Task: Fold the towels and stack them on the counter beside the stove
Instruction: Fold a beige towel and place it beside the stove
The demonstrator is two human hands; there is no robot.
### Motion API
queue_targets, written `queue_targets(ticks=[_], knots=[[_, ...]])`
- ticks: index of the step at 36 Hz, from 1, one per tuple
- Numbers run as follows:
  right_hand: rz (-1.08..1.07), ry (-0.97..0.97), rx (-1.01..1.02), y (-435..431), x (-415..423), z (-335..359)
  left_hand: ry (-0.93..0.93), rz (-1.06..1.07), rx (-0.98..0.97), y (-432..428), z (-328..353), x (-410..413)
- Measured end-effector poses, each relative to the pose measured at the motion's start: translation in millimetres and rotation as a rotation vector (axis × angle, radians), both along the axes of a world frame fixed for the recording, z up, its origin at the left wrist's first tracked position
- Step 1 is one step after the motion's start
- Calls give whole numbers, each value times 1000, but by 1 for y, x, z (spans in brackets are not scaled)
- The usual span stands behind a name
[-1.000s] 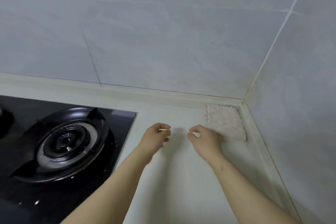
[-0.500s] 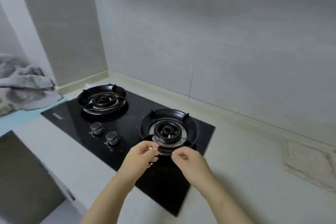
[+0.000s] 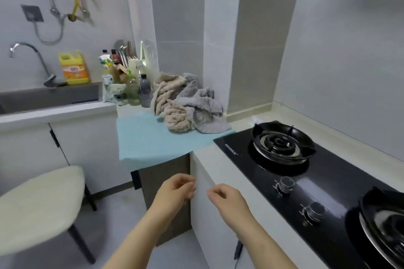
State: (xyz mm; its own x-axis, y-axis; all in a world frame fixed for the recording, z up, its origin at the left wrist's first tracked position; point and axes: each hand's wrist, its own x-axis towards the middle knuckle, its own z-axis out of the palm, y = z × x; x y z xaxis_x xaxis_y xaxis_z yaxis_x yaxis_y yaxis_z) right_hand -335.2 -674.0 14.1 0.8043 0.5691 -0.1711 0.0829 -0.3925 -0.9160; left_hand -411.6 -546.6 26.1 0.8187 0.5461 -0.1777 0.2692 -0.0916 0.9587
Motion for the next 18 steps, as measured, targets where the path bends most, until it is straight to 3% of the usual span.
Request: queue_targets(ticks=[7, 18], knots=[[104, 22, -11, 109, 23, 1, 31, 150, 61, 106, 0, 19], [112, -29, -52, 232, 118, -11, 73, 160, 168, 214, -5, 102]])
